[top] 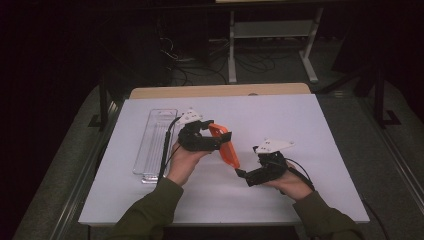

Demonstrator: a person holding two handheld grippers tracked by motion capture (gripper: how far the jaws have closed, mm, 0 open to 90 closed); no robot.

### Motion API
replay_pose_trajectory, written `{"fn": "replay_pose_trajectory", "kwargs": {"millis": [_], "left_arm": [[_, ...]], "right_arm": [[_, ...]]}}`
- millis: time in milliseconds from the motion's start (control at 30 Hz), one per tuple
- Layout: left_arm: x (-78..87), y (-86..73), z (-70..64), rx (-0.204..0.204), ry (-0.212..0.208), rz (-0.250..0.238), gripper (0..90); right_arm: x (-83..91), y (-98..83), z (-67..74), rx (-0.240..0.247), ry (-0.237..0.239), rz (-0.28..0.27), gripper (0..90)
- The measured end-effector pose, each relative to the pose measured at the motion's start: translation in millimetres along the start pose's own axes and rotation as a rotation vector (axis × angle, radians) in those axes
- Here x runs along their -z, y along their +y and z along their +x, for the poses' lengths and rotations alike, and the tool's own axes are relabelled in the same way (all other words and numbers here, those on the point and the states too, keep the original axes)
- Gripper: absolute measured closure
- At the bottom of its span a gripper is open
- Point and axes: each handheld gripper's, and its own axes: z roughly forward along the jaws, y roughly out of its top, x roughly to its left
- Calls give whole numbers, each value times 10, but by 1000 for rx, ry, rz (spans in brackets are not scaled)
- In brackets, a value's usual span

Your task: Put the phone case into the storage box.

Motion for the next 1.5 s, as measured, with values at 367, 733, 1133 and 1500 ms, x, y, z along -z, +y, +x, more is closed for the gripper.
{"fn": "replay_pose_trajectory", "kwargs": {"millis": [367, 733, 1133, 1500], "left_arm": [[28, 32, 1, -3, -6, -11, 156], [51, 50, 15, -3, -6, -16, 157], [110, 152, 41, -30, -2, -14, 157], [247, 402, 254, -37, 44, -43, 157]], "right_arm": [[164, -137, -42, -4, -31, -13, 0], [340, -386, -77, -19, -72, -12, 0], [426, -511, -111, -28, -80, 1, 0], [428, -516, -138, -18, -74, 1, 0]]}}
